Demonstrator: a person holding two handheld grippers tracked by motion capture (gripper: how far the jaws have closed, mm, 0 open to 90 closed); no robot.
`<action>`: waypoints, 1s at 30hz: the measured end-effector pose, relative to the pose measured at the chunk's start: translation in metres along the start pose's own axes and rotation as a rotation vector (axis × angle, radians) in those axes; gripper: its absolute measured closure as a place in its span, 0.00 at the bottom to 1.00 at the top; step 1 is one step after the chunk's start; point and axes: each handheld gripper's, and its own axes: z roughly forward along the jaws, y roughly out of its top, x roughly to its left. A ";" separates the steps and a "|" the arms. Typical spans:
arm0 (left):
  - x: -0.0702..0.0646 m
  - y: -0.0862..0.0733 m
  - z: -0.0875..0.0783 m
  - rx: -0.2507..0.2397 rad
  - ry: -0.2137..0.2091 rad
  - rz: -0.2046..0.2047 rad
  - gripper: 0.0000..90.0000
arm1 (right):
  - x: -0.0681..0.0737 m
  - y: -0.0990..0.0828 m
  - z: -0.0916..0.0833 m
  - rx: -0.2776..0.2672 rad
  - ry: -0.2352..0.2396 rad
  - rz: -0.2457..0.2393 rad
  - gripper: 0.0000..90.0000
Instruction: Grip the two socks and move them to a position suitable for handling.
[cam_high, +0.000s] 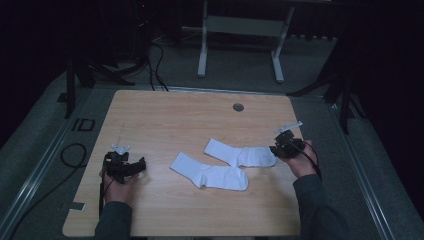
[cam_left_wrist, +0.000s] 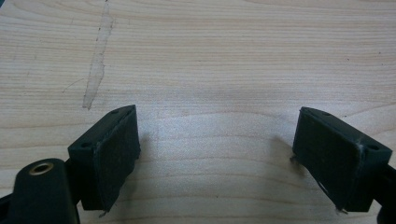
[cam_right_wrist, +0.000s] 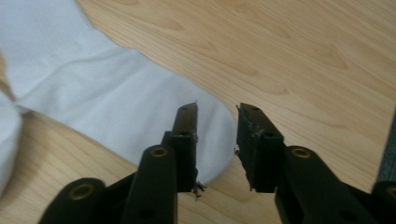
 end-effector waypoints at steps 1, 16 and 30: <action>0.000 0.000 0.000 0.000 0.000 0.000 0.16 | 0.002 0.001 0.000 -0.004 0.006 -0.006 0.72; 0.000 0.000 0.000 0.000 0.000 0.000 0.16 | 0.036 0.028 0.018 -0.038 0.095 -0.105 0.66; 0.000 0.000 0.000 0.000 0.000 0.000 0.16 | 0.052 0.038 0.030 -0.042 0.134 -0.144 0.65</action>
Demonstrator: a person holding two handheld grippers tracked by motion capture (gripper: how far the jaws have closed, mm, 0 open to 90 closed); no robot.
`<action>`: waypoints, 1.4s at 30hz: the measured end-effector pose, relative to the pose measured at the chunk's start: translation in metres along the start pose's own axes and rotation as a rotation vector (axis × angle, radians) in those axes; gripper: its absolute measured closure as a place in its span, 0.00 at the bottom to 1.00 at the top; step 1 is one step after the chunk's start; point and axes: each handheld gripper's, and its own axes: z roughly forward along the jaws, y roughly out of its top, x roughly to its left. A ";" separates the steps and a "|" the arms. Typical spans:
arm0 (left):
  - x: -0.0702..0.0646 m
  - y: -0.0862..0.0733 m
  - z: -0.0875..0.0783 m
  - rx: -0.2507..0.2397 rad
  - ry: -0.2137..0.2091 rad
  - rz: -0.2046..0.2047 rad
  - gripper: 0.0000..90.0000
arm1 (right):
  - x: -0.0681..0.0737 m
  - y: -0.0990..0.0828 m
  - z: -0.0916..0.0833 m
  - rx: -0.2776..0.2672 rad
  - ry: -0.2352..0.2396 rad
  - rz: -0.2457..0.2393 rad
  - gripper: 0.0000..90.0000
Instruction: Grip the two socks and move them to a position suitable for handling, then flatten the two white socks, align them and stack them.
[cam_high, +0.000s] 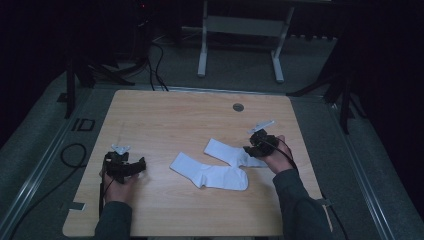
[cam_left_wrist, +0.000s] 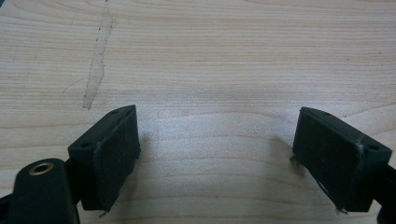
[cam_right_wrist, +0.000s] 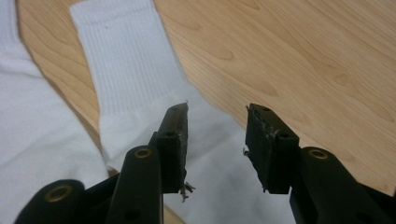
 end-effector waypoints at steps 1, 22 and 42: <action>0.000 0.000 0.000 0.000 0.000 0.000 0.16 | 0.003 0.003 0.002 0.001 0.009 -0.019 0.65; 0.000 0.000 0.000 0.000 0.000 0.000 0.16 | 0.023 0.021 0.027 0.018 0.074 -0.112 0.65; 0.000 0.000 0.000 0.000 0.000 0.000 0.16 | 0.044 0.042 0.056 0.059 0.145 -0.199 0.64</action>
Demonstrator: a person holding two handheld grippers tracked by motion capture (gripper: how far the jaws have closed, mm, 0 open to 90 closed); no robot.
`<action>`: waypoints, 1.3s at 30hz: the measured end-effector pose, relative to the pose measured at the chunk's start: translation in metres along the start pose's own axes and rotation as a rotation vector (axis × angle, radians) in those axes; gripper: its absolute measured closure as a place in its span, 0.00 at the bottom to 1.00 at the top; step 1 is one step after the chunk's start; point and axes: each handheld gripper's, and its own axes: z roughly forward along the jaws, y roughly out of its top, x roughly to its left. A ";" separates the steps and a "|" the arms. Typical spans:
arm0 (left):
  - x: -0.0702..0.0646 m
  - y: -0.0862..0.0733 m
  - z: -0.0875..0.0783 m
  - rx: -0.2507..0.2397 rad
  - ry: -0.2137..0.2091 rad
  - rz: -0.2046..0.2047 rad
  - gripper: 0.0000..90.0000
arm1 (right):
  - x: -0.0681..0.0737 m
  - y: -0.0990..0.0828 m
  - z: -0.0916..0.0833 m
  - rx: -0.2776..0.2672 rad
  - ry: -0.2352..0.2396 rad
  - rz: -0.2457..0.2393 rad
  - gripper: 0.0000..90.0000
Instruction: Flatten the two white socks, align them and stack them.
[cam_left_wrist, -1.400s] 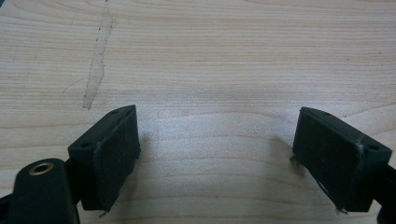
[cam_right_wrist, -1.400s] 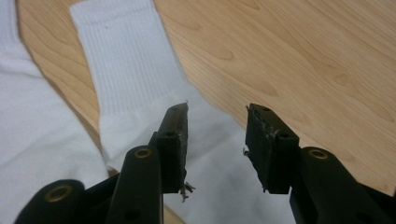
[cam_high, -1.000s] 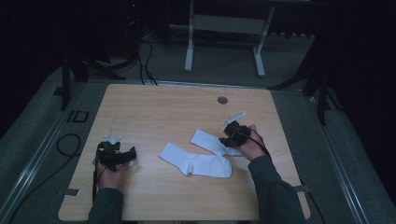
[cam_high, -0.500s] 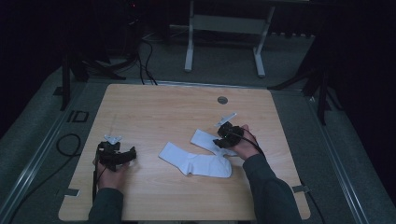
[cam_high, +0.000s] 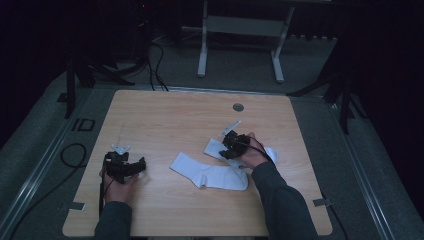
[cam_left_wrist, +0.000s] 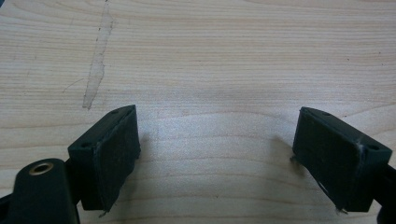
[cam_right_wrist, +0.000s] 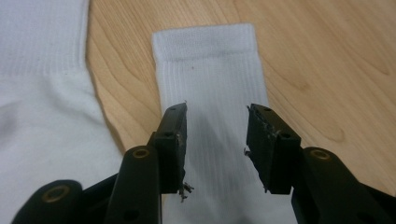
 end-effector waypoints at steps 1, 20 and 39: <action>0.000 0.000 0.000 0.000 0.000 0.000 0.16 | 0.000 0.000 0.000 0.000 0.000 0.000 0.64; 0.000 0.000 0.000 0.000 0.000 0.000 0.16 | -0.011 0.003 0.019 0.021 0.056 0.072 0.81; 0.000 0.000 0.000 -0.001 0.000 0.000 0.16 | -0.016 0.001 -0.031 -0.035 -0.043 0.068 0.93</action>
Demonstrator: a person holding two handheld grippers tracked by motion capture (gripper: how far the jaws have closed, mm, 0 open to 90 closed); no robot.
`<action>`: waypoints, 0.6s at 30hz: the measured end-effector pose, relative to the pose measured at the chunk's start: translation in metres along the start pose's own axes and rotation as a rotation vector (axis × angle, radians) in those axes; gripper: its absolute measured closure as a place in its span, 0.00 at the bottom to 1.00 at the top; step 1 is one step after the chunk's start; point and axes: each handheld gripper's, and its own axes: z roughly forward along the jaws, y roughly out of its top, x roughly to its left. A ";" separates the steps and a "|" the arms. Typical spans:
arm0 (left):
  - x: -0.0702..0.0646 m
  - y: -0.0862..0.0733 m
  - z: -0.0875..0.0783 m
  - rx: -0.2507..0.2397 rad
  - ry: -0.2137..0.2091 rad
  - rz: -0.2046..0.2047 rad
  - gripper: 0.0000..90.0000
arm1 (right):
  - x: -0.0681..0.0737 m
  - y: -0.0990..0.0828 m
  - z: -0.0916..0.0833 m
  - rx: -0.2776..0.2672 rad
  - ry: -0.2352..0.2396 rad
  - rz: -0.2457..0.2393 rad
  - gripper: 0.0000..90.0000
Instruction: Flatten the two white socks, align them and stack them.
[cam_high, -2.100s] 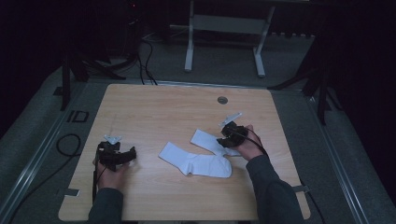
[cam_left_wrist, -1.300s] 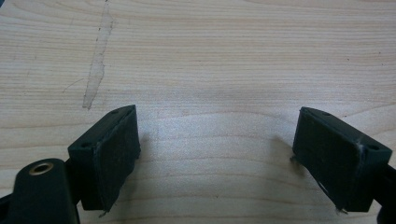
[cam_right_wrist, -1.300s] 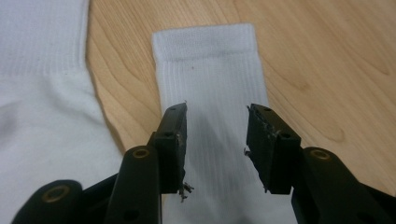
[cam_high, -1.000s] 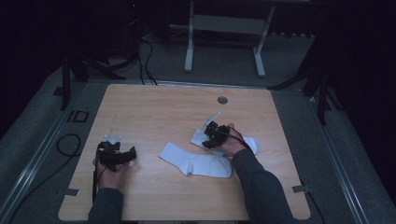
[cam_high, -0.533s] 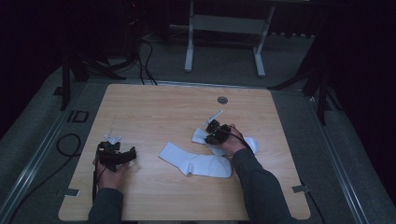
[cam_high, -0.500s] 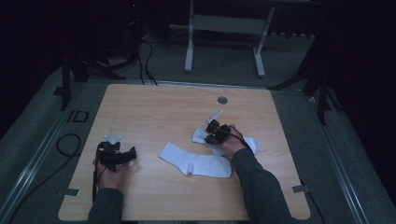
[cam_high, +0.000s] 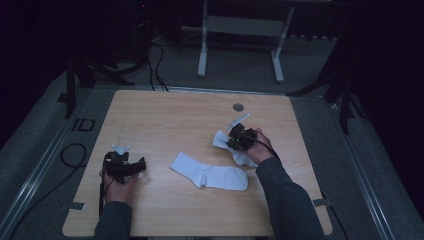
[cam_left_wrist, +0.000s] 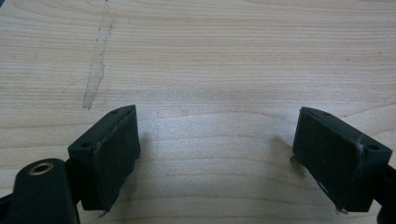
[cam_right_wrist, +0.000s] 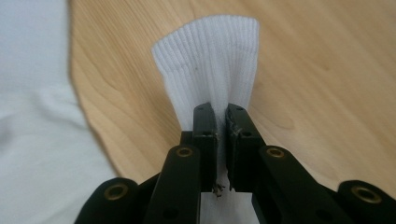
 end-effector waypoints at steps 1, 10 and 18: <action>0.000 0.000 0.000 0.000 0.000 0.000 0.16 | -0.001 0.000 -0.011 -0.021 -0.007 -0.006 0.93; 0.000 0.000 0.000 0.000 0.000 0.000 0.16 | 0.004 0.005 -0.053 -0.071 -0.032 -0.040 0.93; 0.000 0.000 0.000 0.000 0.000 -0.001 0.16 | 0.018 0.017 -0.102 -0.173 -0.061 -0.099 0.93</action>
